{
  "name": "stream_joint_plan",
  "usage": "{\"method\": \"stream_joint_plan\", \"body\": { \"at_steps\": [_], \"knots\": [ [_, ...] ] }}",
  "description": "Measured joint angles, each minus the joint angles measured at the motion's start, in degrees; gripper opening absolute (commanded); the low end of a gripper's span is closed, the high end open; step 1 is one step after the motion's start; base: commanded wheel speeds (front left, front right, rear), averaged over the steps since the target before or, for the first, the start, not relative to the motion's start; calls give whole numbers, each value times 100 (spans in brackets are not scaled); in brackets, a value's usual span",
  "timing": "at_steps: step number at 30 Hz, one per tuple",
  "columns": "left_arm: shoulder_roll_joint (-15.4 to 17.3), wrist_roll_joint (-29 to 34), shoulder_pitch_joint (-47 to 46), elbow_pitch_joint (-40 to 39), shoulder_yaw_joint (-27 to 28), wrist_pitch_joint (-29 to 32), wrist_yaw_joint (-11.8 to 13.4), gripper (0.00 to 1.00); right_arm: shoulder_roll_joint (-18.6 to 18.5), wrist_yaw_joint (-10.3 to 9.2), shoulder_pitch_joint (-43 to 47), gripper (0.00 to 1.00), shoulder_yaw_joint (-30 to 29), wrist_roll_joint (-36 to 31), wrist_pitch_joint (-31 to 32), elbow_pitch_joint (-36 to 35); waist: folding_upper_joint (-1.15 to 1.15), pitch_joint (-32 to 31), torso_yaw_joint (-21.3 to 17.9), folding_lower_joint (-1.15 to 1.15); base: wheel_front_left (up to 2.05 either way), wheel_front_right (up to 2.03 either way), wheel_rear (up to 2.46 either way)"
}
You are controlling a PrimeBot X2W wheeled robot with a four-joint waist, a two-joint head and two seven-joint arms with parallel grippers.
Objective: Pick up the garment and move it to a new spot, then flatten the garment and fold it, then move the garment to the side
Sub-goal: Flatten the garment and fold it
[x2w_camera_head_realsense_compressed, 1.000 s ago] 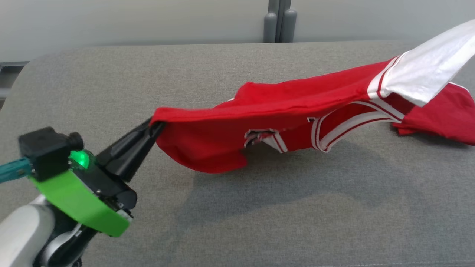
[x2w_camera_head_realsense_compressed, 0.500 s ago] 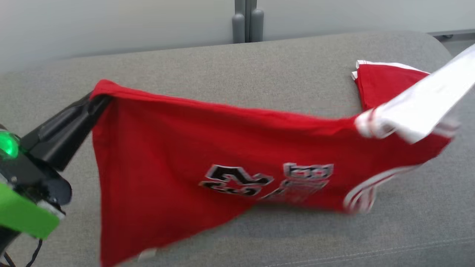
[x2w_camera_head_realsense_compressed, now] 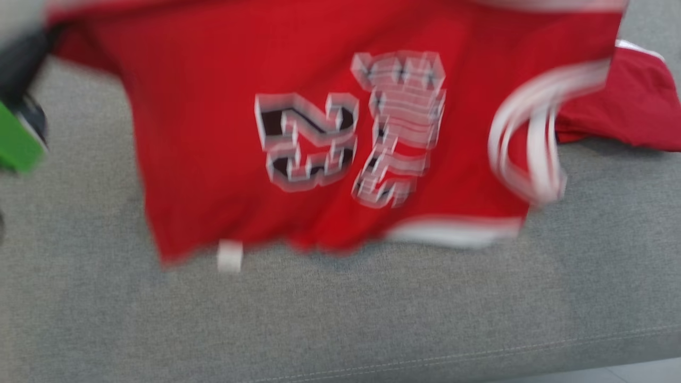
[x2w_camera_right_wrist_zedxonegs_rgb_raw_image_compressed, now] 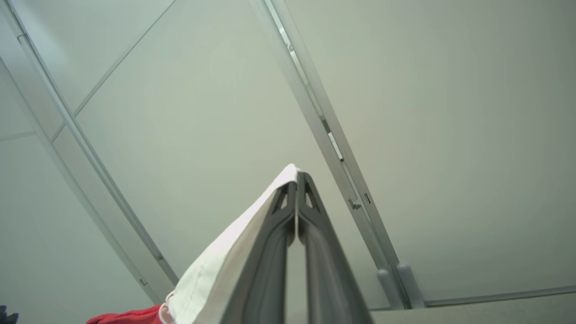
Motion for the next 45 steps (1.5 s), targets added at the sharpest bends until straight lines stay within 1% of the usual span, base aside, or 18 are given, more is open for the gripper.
{"method": "stream_joint_plan", "body": {
  "at_steps": [4, 6, 9, 12, 13, 15, 18, 20, 21, 24, 26, 30, 31, 33, 36, 39, 43, 45],
  "knots": [
    [-294, 1114, -1719, -199, 159, -602, -202, 0, 411, 33, -1691, 0, -818, -616, -746, 215, 0, 307, 9, 0, 0, 0, 0],
    [-342, 1547, -2309, -276, 276, -882, -298, 0, 572, 34, -2263, 0, -948, -789, -1014, 279, 0, 460, 13, 0, 0, 0, 0],
    [-377, 1770, -2666, -229, 426, -1209, -371, 0, 731, 63, -2835, 0, -684, -857, -1205, 289, 0, 691, 1, 0, 0, 0, 0],
    [-379, 1801, -2482, -152, 187, -1338, -598, 0, 633, 63, -2775, 0, -15, -978, -1169, 230, 0, 924, -37, 0, 0, 0, 0],
    [-398, 1794, -2286, -118, 142, -1415, -610, 0, 613, 63, -2600, 0, 191, -998, -1118, 203, 0, 998, -54, 0, 0, 0, 0],
    [-417, 1734, -1680, -10, 33, -1562, -649, 0, 733, 98, -1967, 0, 497, -895, -1068, 163, 0, 1150, -96, 0, 0, 0, 0],
    [-492, 1653, -361, 489, -144, -1908, -600, 0, 928, 269, -547, 0, 939, -867, -1074, 405, 0, 1341, -187, 1, 0, 0, 0],
    [-548, 1617, 595, 887, -361, -2103, -591, 0, 1046, 277, 433, 0, 1073, -848, -1170, 732, 0, 1412, -277, 1, 0, 0, 0],
    [-601, 1603, 1024, 1053, -444, -2245, -590, 0, 1044, 331, 862, 0, 1155, -851, -1225, 869, 0, 1432, -323, 1, 0, 0, 0],
    [-758, 1541, 1902, 1466, -559, -2669, -590, 0, 1068, 368, 1800, 0, 1199, -866, -1488, 1259, 0, 1433, -448, 1, 0, 0, 0],
    [-937, 1337, 2042, 1591, -426, -3009, -569, 0, 1110, 372, 2131, 0, 1146, -842, -1671, 1379, 0, 1379, -490, 0, 0, 0, 0],
    [-1174, 1276, 2083, 1798, -349, -3403, -609, 0, 1072, 526, 2394, 0, 1012, -786, -1907, 1380, 0, 1212, -508, 0, 0, 0, 0],
    [-1190, 1276, 2085, 1831, -350, -3420, -649, 0, 1002, 599, 2440, 0, 1021, -795, -1930, 1359, 0, 1159, -497, 0, 0, 0, 0],
    [-1192, 1276, 2086, 1858, -346, -3420, -682, 0, 957, 646, 2499, 0, 1023, -794, -1935, 1324, 0, 1106, -483, 0, 0, 0, 0],
    [-1198, 1281, 2086, 1979, -314, -3409, -778, 0, 792, 826, 2727, 0, 1157, -794, -1905, 1190, 0, 944, -428, 0, 0, 0, 0],
    [-1181, 1354, 2104, 2007, -316, -3394, -856, 0, 500, 976, 3002, 0, 1454, -855, -1636, 1037, 0, 777, -364, -1, 0, 0, 0],
    [-1111, 1451, 2356, 2000, -348, -3394, -910, 0, 141, 990, 3474, 0, 1763, -1061, -1313, 873, 0, 554, -287, -1, 0, 0, 0],
    [-1100, 1490, 2575, 2012, -356, -3394, -951, 0, 49, 969, 3769, 0, 1827, -1082, -1184, 815, 0, 449, -254, -1, 0, 0, 0]
  ]
}}
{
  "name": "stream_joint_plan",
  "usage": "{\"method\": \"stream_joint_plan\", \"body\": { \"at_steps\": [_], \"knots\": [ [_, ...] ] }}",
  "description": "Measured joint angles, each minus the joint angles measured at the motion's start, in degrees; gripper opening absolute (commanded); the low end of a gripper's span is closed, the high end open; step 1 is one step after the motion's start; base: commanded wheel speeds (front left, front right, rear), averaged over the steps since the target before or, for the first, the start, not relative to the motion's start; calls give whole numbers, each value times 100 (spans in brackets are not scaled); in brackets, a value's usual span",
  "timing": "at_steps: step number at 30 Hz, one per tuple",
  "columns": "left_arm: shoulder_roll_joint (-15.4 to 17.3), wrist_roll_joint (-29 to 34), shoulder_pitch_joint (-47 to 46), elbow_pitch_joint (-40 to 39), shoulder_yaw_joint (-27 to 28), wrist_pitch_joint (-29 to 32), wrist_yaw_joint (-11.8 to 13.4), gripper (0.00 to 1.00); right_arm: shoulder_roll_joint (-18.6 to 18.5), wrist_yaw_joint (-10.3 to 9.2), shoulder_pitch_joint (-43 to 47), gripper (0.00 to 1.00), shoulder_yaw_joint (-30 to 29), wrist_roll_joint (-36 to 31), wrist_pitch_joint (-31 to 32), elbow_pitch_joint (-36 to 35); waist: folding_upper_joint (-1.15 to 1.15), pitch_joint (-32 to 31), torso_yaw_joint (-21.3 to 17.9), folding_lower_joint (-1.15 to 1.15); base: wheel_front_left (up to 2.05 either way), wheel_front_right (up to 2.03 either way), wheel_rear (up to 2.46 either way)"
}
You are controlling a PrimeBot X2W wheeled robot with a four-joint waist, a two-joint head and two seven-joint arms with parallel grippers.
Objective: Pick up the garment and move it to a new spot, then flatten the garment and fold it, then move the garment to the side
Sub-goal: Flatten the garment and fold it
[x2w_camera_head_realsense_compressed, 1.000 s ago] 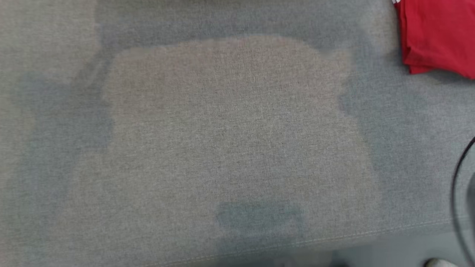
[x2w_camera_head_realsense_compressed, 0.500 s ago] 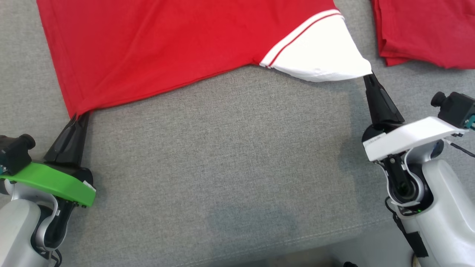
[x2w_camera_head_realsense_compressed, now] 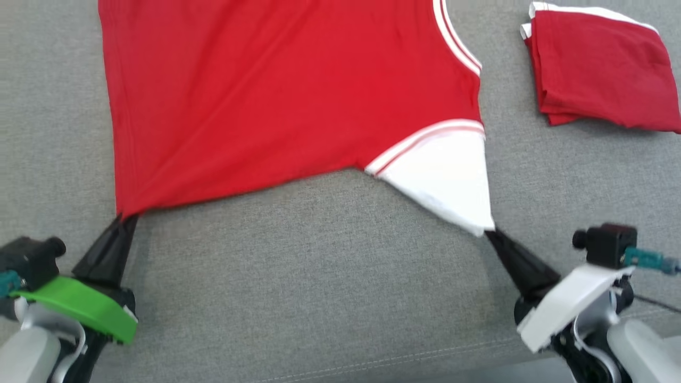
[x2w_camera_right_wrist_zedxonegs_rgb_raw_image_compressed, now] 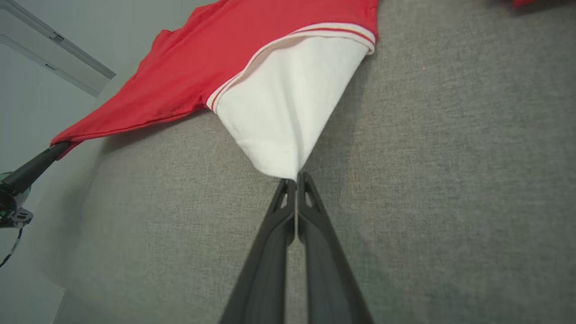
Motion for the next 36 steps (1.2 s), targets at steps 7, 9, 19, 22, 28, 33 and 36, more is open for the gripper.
{"method": "stream_joint_plan", "body": {
  "at_steps": [7, 9, 19, 22, 28, 33, 36],
  "knots": [
    [-15, 89, 677, 187, -110, -1, -7, 0, -260, -154, 1093, 0, 210, 66, 478, -104, 0, -325, 104, 0, 0, 0, 0],
    [-57, 116, 877, 193, -153, -1, -23, 0, -331, -157, 1351, 0, 220, 212, 565, -145, 0, -409, 119, 0, 0, 0, 0],
    [-293, 234, 1257, -4, -68, -1, -82, 0, -501, -263, 1614, 0, 36, 240, 610, -538, 0, -680, 146, 0, 0, 0, 0],
    [-394, 258, 1249, 41, -18, -1, -86, 0, -481, -307, 1635, 0, 8, 240, 563, -442, 0, -725, 188, 0, 0, 0, 0],
    [-594, 338, 1244, 339, -10, -1, -104, 11, -437, -341, 1653, 0, 165, 194, 566, -152, 0, -846, 297, 0, 0, 0, 0],
    [-711, 380, 1243, 569, 9, -1, -144, 58, -414, -348, 1645, 0, 341, 110, 617, 67, 0, -946, 344, 0, 0, 0, 0],
    [-849, 380, 1244, 735, 41, 0, -146, 94, -345, -294, 1607, 0, 455, -5, 622, 201, 0, -998, 354, 0, 0, 0, 0]
  ]
}}
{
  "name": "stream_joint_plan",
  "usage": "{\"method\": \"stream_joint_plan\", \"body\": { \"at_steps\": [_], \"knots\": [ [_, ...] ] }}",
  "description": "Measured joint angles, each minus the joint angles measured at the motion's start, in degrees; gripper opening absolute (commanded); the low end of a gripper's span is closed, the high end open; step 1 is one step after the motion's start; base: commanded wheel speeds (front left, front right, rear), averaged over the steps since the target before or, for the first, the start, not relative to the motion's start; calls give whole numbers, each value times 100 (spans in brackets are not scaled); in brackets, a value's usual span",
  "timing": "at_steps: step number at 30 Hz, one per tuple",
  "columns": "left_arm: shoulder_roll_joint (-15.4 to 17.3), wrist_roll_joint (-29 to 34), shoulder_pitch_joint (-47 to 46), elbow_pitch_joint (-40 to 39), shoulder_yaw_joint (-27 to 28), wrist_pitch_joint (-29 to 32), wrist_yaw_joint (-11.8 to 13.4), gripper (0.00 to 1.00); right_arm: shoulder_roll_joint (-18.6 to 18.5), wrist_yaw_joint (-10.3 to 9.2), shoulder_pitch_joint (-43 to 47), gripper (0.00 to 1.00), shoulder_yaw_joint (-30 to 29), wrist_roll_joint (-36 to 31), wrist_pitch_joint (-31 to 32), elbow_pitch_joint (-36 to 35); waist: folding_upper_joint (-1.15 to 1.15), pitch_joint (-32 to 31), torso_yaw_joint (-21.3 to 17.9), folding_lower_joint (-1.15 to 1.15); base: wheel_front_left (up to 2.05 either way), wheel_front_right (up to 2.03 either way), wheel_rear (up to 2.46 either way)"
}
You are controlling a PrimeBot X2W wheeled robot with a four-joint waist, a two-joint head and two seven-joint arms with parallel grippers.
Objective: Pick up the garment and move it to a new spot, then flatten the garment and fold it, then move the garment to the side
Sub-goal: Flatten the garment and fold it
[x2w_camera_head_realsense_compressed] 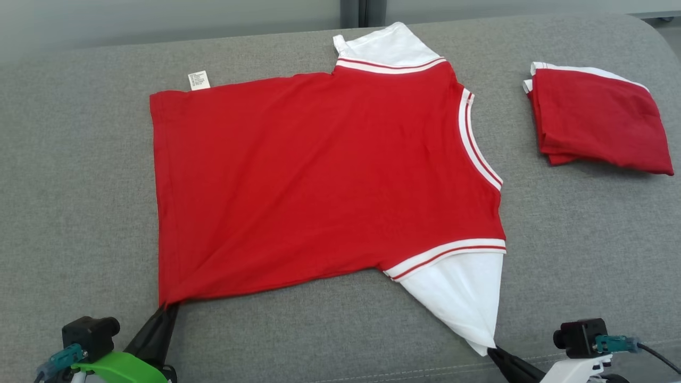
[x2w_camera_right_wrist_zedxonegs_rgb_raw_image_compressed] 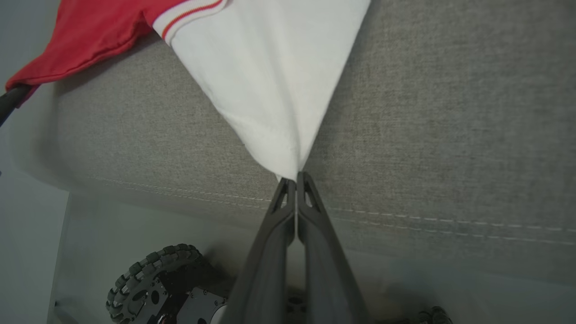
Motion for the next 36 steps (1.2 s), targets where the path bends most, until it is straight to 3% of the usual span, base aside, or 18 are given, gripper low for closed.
{"method": "stream_joint_plan", "body": {
  "at_steps": [1, 2, 3, 4, 5, 6, 7, 8, 20, 27, 36],
  "knots": [
    [-46, -5, 1, 38, 48, 0, 0, 100, 36, 8, -23, 2, 44, -49, 0, 35, 0, -20, 0, 0, 0, 0, 0],
    [-88, -5, -1, 51, 73, -1, 0, 100, 65, 22, -49, 7, 81, -78, 0, 60, 0, -34, -4, 0, 0, 0, 0],
    [-121, -5, -1, 74, 82, -1, -1, 100, 81, 42, -80, 18, 104, -104, -2, 97, 0, -38, -7, 0, 0, 0, 0],
    [-190, -5, -5, 176, 75, 0, -3, 100, 90, 41, -129, 37, 109, -183, -34, 213, 0, -49, -4, 0, 0, 0, 0],
    [-232, -5, -6, 210, 64, 0, -3, 100, 87, 41, -144, 44, 115, -215, -43, 268, 0, -61, 2, 0, 0, 0, 0],
    [-280, -5, -6, 234, 60, 0, -4, 100, 93, 41, -161, 76, 129, -233, -60, 316, 0, -75, 9, 0, 0, 0, 0],
    [-316, -5, -8, 255, 54, 0, -4, 100, 99, 41, -181, 96, 158, -275, -60, 352, 0, -85, 18, 0, 0, 0, 0],
    [-337, -5, -8, 292, 58, 0, -4, 100, 100, 43, -203, 100, 208, -325, -59, 380, 0, -93, 26, 0, 0, 0, 0],
    [-361, 38, 2, 628, 310, 0, -5, 100, 46, 31, -173, 100, 311, -620, -236, 667, 0, -277, 96, 0, 0, 0, 0],
    [-454, 116, 16, 425, 1043, 0, 25, 100, 47, -216, -216, 100, -71, -989, -922, 388, 0, -515, 136, 0, 0, 0, 0],
    [-676, 321, 370, 96, 1468, 0, 98, 100, 9, -397, -509, 100, -469, -1526, -1704, 21, 0, -885, 127, 0, 0, 0, 0]
  ]
}}
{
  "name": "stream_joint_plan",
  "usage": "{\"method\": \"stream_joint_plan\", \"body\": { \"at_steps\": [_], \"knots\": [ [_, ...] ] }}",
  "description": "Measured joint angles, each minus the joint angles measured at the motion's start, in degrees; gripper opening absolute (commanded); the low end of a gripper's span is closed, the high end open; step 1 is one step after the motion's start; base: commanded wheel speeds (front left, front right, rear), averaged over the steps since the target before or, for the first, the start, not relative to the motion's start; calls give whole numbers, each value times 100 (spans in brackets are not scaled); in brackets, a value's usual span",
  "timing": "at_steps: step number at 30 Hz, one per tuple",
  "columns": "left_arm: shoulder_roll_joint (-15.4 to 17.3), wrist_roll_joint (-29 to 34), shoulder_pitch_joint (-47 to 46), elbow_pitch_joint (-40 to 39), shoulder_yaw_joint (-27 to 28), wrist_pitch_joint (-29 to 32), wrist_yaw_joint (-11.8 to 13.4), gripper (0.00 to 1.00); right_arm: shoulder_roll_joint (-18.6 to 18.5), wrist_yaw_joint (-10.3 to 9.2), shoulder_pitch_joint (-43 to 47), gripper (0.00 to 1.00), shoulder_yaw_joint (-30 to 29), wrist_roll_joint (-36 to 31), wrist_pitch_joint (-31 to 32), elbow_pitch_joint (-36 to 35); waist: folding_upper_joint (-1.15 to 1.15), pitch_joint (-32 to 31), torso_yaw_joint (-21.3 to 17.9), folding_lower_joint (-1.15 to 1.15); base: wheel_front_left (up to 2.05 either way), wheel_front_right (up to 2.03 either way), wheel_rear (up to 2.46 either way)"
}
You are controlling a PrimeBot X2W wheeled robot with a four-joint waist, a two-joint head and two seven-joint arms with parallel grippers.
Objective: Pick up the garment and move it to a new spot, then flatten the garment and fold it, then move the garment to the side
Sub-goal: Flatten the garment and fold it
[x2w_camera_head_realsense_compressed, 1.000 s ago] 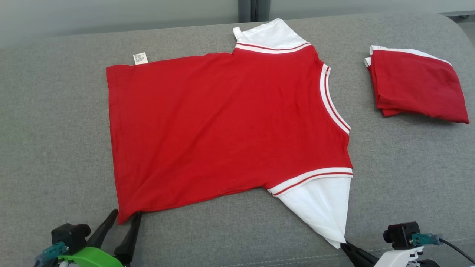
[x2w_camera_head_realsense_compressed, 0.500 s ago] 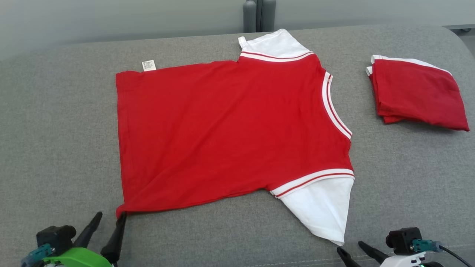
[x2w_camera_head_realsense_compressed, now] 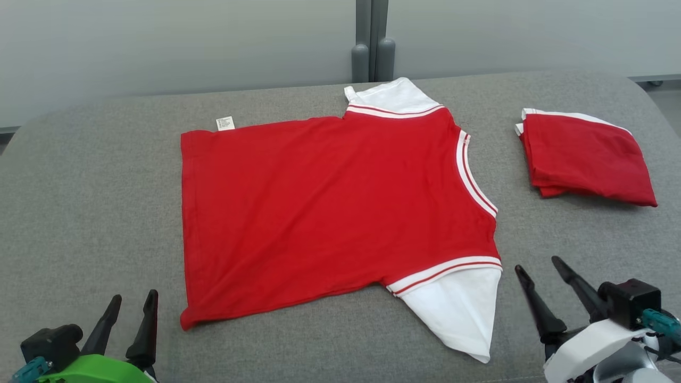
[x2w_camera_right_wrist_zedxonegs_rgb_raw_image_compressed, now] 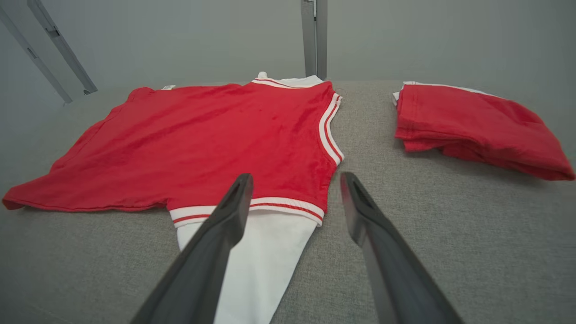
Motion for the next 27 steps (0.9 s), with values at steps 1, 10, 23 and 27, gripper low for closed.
{"method": "stream_joint_plan", "body": {
  "at_steps": [1, 10, 23, 27],
  "knots": [
    [-13, 15, 2, -57, 25, 0, 0, 100, -3, -25, -8, 100, -59, -15, -78, -27, 0, -33, 4, 0, 0, 0, 0],
    [-127, 214, 210, -327, 242, 0, -1, 100, -2, -85, -37, 100, -439, -115, -467, -51, 0, -122, 50, 0, 0, 0, 0],
    [-207, 366, 419, -547, 469, -1, -3, 100, 261, -165, 28, 100, -1033, -115, -625, 225, 0, -183, 143, 0, 0, 0, 0],
    [-211, 391, 487, -579, 401, -1, -13, 100, 366, -165, 138, 100, -933, -116, -626, 324, 0, -133, 150, 0, 0, 0, 0]
  ]
}}
